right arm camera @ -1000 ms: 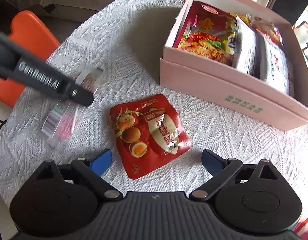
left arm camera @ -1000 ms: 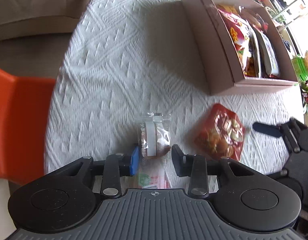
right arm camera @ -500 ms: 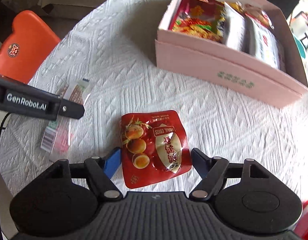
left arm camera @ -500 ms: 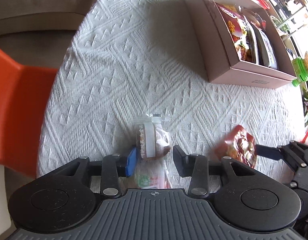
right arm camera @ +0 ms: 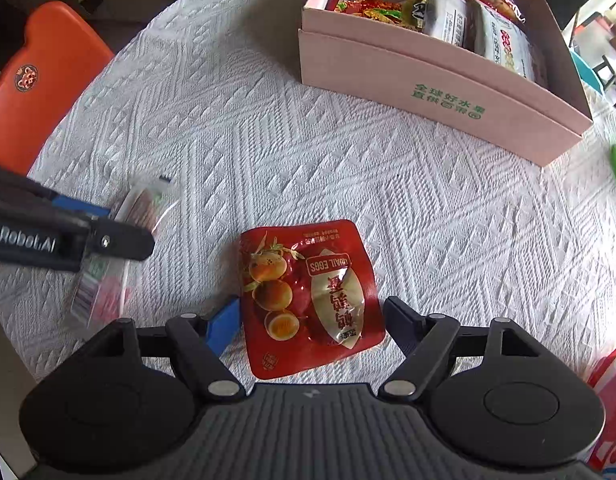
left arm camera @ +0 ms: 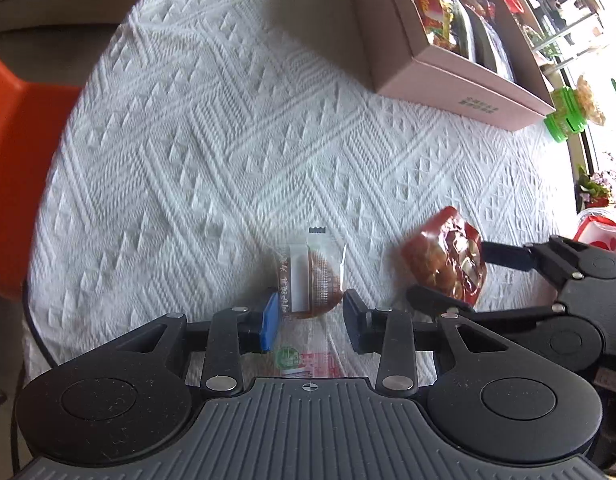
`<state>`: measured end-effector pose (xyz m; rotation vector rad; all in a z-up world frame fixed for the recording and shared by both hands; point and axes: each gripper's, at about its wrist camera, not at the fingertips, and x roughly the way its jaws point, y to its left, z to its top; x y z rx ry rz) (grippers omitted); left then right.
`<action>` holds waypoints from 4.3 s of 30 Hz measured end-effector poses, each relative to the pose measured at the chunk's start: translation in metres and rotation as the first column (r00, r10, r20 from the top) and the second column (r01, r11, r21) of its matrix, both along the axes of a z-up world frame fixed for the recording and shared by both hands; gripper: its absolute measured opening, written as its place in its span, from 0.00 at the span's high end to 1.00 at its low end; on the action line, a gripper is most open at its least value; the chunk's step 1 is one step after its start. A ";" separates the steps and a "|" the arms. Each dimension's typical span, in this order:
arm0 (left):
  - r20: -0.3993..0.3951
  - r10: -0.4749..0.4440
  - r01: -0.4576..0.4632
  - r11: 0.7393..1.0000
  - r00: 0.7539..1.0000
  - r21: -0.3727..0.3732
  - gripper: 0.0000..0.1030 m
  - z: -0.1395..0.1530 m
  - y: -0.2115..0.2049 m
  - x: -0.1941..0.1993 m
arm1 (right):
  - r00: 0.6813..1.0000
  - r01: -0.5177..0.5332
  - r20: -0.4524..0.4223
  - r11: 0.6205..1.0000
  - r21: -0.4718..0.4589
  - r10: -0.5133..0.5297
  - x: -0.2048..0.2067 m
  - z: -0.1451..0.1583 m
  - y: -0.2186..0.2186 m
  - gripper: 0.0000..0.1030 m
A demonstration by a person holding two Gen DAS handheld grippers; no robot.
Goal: Organize snacks
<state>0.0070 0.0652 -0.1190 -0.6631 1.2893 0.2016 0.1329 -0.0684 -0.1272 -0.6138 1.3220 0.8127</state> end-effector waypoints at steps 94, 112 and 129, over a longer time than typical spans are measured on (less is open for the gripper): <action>0.215 -0.075 -0.015 0.922 0.974 0.387 0.86 0.113 -0.103 -0.005 | 0.919 0.269 0.187 0.900 0.344 -0.346 -0.011 0.110 -0.103 0.27; 0.194 -0.068 -0.005 0.934 0.979 0.357 0.86 0.109 -0.105 -0.009 | 0.921 0.296 0.154 0.898 0.324 -0.359 -0.017 0.105 -0.111 0.27; 0.230 -0.076 -0.015 0.930 0.970 0.368 0.86 0.125 -0.105 -0.016 | 0.917 0.291 0.159 0.886 0.360 -0.366 -0.021 0.119 -0.108 0.27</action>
